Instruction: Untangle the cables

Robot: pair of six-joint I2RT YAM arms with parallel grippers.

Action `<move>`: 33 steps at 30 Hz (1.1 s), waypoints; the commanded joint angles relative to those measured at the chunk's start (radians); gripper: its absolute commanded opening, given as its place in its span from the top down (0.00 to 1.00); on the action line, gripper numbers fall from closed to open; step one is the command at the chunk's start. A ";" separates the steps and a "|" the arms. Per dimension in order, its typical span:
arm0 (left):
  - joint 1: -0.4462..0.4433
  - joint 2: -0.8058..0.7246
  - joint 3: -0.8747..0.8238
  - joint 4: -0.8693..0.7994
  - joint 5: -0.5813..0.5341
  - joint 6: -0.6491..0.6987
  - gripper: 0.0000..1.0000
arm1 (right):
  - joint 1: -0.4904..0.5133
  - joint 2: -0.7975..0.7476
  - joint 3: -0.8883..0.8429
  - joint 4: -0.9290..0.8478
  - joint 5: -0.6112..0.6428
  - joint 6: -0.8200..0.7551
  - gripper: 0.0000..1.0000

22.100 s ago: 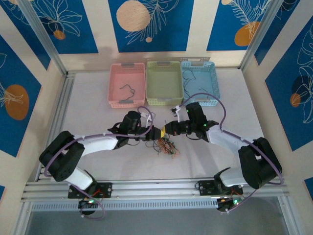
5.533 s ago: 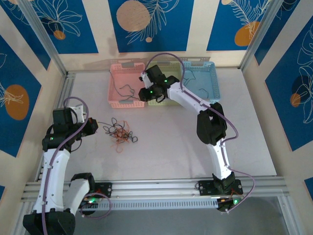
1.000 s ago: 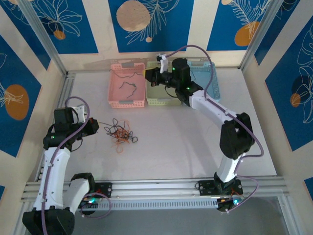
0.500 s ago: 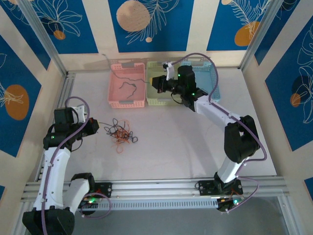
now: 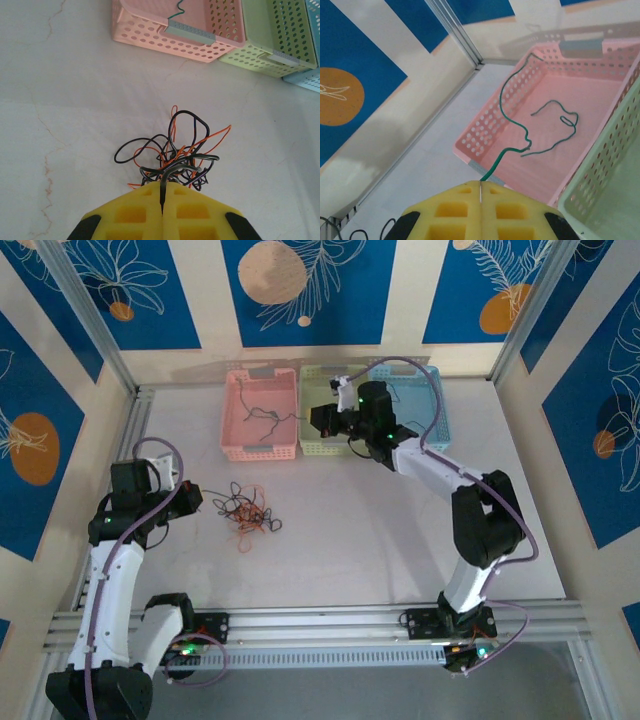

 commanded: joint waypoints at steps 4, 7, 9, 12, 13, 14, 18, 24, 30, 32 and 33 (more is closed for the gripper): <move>-0.009 -0.013 -0.003 0.007 0.014 -0.007 1.00 | 0.050 0.121 0.140 -0.073 0.087 -0.054 1.00; -0.009 -0.012 -0.003 0.005 0.014 -0.007 1.00 | 0.073 0.191 0.228 -0.116 0.139 -0.089 1.00; -0.009 -0.013 -0.003 0.006 0.013 -0.007 1.00 | 0.087 0.239 0.289 -0.151 0.159 -0.112 1.00; -0.009 -0.012 -0.003 0.006 0.014 -0.007 1.00 | 0.107 0.317 0.366 -0.174 0.156 -0.129 1.00; -0.009 -0.012 -0.003 0.006 0.014 -0.007 1.00 | 0.114 0.343 0.392 -0.182 0.169 -0.140 1.00; -0.009 -0.012 -0.003 0.006 0.014 -0.007 1.00 | 0.121 0.366 0.417 -0.193 0.180 -0.150 1.00; -0.009 -0.010 -0.003 0.005 0.014 -0.007 1.00 | 0.145 0.496 0.573 -0.281 0.197 -0.199 1.00; -0.009 -0.006 -0.004 0.006 0.014 -0.007 1.00 | 0.156 0.697 0.842 -0.423 0.178 -0.203 1.00; -0.009 -0.007 -0.003 0.006 0.011 -0.007 1.00 | 0.159 0.824 1.055 -0.545 0.172 -0.196 1.00; -0.009 -0.007 -0.003 0.005 0.011 -0.007 1.00 | 0.159 0.814 1.057 -0.547 0.170 -0.195 1.00; -0.009 -0.007 -0.003 0.005 0.011 -0.007 1.00 | 0.159 0.804 1.053 -0.549 0.168 -0.198 0.97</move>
